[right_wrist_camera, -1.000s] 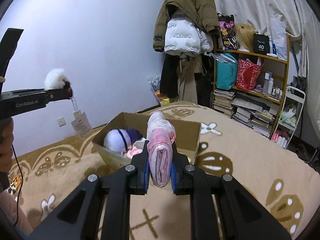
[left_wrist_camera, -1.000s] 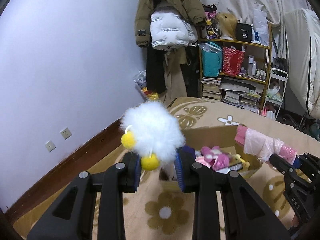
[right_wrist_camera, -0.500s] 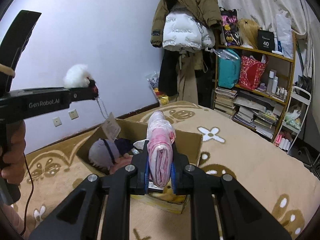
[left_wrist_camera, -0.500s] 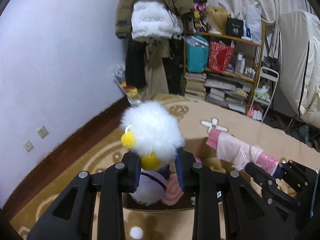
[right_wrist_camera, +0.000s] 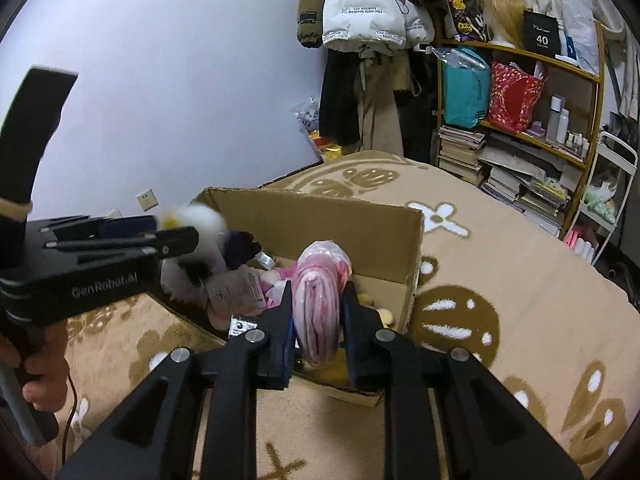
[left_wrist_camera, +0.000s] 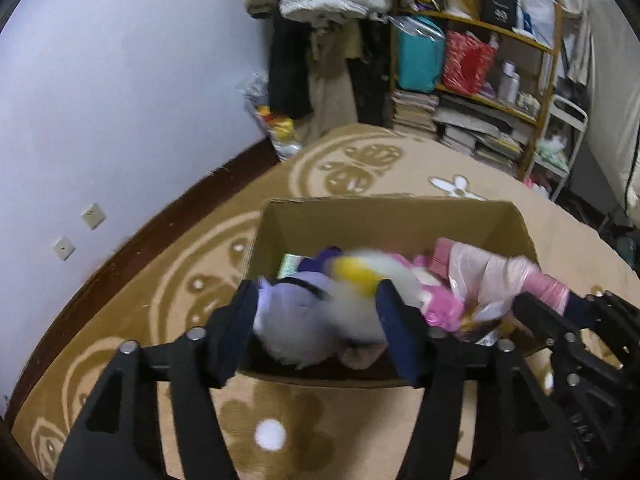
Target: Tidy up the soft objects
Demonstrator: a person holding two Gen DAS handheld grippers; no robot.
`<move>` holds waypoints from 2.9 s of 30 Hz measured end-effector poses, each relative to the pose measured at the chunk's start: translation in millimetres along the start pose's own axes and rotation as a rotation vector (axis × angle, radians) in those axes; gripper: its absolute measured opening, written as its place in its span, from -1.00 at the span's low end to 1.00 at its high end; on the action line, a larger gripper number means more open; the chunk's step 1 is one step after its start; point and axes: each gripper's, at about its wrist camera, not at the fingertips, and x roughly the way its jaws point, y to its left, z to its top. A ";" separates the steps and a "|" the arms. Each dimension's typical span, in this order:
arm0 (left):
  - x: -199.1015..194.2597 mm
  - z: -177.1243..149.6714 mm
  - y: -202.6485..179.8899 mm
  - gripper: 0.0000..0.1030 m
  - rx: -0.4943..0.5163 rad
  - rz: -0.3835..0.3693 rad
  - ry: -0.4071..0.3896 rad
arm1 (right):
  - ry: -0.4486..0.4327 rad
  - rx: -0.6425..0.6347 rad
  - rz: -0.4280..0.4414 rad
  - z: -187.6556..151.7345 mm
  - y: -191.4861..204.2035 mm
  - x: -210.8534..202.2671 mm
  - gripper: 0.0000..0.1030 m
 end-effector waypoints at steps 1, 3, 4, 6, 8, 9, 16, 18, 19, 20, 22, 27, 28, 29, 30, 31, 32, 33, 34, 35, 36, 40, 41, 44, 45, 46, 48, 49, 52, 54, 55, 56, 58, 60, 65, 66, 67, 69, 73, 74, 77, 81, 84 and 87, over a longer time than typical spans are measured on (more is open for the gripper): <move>-2.1 -1.0 4.1 0.30 -0.008 0.000 -0.002 | -0.005 0.004 0.005 0.8 0.2 -2.2 -0.40; -7.4 -2.5 12.1 0.45 -0.023 0.000 0.001 | -0.020 0.009 0.012 4.1 1.8 -7.4 -0.20; -11.3 -3.4 15.7 0.55 -0.029 0.005 -0.004 | -0.028 0.009 0.008 5.6 1.2 -10.9 -0.08; -21.0 -4.7 23.0 0.68 -0.033 0.021 -0.017 | -0.044 0.011 0.007 9.4 1.8 -18.1 0.10; -32.4 -6.4 29.2 0.77 -0.023 0.035 -0.026 | -0.055 0.018 0.008 12.3 1.9 -26.1 0.30; -38.0 -7.1 31.5 0.82 -0.016 0.037 -0.030 | -0.056 0.026 0.010 13.8 1.2 -30.0 0.47; -95.3 -11.2 50.9 0.90 -0.030 0.044 -0.107 | -0.074 0.057 -0.005 16.8 -2.4 -58.3 1.00; -115.0 -14.3 57.6 0.91 -0.037 0.051 -0.136 | -0.083 0.045 -0.019 16.4 -0.5 -68.5 1.00; -123.8 -15.7 59.7 0.92 -0.039 0.051 -0.148 | -0.089 0.033 -0.024 15.9 1.6 -76.0 1.00; -132.3 -17.3 61.6 0.93 -0.043 0.052 -0.159 | -0.094 0.027 -0.026 15.5 3.1 -81.7 1.00; -148.4 -20.9 66.3 0.93 -0.049 0.054 -0.180 | -0.108 0.019 -0.033 13.6 5.9 -94.9 1.00; -191.3 -41.4 76.0 0.94 -0.050 0.092 -0.253 | -0.147 0.004 -0.047 6.5 13.0 -123.8 1.00; -197.9 -46.0 78.3 0.94 -0.059 0.094 -0.261 | -0.158 0.001 -0.052 3.4 14.7 -131.5 1.00; -203.0 -49.7 80.2 0.94 -0.067 0.090 -0.265 | -0.164 -0.001 -0.055 2.2 15.3 -135.6 1.00; -207.9 -54.6 81.6 0.94 -0.075 0.089 -0.270 | -0.173 -0.002 -0.058 -0.6 16.6 -141.8 1.00; -211.8 -58.8 81.9 0.94 -0.077 0.096 -0.276 | -0.179 -0.003 -0.061 -2.5 17.7 -145.5 1.00; -216.8 -65.1 82.8 0.94 -0.075 0.108 -0.286 | -0.185 -0.001 -0.062 -5.0 18.7 -149.9 1.00; -219.7 -69.9 83.5 0.94 -0.073 0.119 -0.293 | -0.192 0.000 -0.064 -8.3 19.8 -154.6 1.00; -223.0 -76.5 83.8 0.94 -0.073 0.129 -0.300 | -0.204 0.001 -0.065 -12.8 20.6 -159.7 1.00; -225.2 -84.1 84.6 0.94 -0.078 0.127 -0.302 | -0.210 0.000 -0.066 -15.8 21.1 -161.5 1.00; -225.5 -88.1 85.1 0.94 -0.081 0.127 -0.302 | -0.218 -0.002 -0.068 -19.6 21.7 -164.5 1.00; -222.6 -113.7 84.9 0.94 -0.055 0.121 -0.299 | -0.232 -0.004 -0.079 -34.2 21.1 -170.4 1.00; -220.4 -117.2 84.0 0.94 -0.050 0.118 -0.299 | -0.239 -0.005 -0.082 -38.1 20.9 -171.5 1.00; -217.2 -125.5 81.1 0.94 -0.035 0.092 -0.297 | -0.255 -0.011 -0.098 -50.9 20.5 -173.4 1.00; -217.3 -128.5 80.2 0.94 -0.034 0.095 -0.307 | -0.256 -0.011 -0.098 -55.6 19.9 -173.1 1.00; -218.0 -132.7 78.9 0.94 -0.038 0.103 -0.320 | -0.255 -0.008 -0.096 -60.3 18.8 -172.2 1.00; -217.7 -138.2 75.3 0.94 -0.035 0.110 -0.329 | -0.258 -0.006 -0.100 -67.5 17.3 -171.9 1.00; -216.6 -140.2 72.0 0.94 -0.026 0.109 -0.327 | -0.262 -0.004 -0.103 -71.7 16.3 -171.0 1.00; -213.3 -142.3 65.7 0.94 -0.015 0.097 -0.321 | -0.259 -0.011 -0.107 -81.3 14.4 -166.5 1.00; -209.6 -141.9 64.0 0.94 -0.022 0.083 -0.306 | -0.245 -0.019 -0.115 -85.3 13.3 -161.8 1.00; -205.8 -141.1 63.2 0.94 -0.027 0.074 -0.295 | -0.241 -0.020 -0.119 -87.3 12.2 -159.9 1.00; -201.7 -140.4 62.0 0.94 -0.029 0.070 -0.283 | -0.241 -0.017 -0.119 -88.7 11.4 -159.0 1.00; -195.6 -141.0 58.8 0.94 -0.025 0.078 -0.266 | -0.245 -0.008 -0.118 -91.2 9.4 -158.2 1.00; -191.0 -140.8 56.5 0.94 -0.027 0.072 -0.253 | -0.251 0.000 -0.119 -92.8 6.2 -157.5 1.00; -181.5 -141.1 52.1 0.94 -0.025 0.077 -0.224 | -0.240 0.031 -0.121 -98.9 -0.7 -151.7 1.00; -179.8 -140.9 50.8 0.94 -0.021 0.081 -0.221 | -0.238 0.035 -0.121 -99.7 -1.6 -150.7 1.00; -178.9 -140.8 49.8 0.94 -0.019 0.082 -0.220 | -0.236 0.038 -0.123 -100.7 -2.5 -149.7 1.00; -177.5 -141.3 49.5 0.94 -0.014 0.085 -0.220 | -0.236 0.039 -0.123 -100.6 -3.5 -148.6 1.00; -173.7 -140.8 48.2 0.94 -0.010 0.094 -0.208 | -0.233 0.044 -0.119 -101.5 -3.8 -147.8 1.00; -173.3 -140.9 48.6 0.94 -0.011 0.094 -0.205 | -0.231 0.045 -0.119 -101.6 -4.1 -146.7 1.00; -173.5 -140.3 49.9 0.94 -0.016 0.098 -0.206 | -0.230 0.046 -0.119 -102.7 -4.9 -145.3 1.00; -173.3 -139.7 52.1 0.94 -0.028 0.112 -0.205 | -0.232 0.046 -0.121 -103.3 -5.5 -145.2 1.00; -174.2 -138.9 55.1 0.94 -0.040 0.131 -0.211 | -0.231 0.046 -0.120 -102.7 -6.1 -146.0 1.00; -174.9 -138.6 57.9 0.94 -0.053 0.117 -0.212 | -0.233 0.049 -0.122 -103.0 -6.4 -145.3 1.00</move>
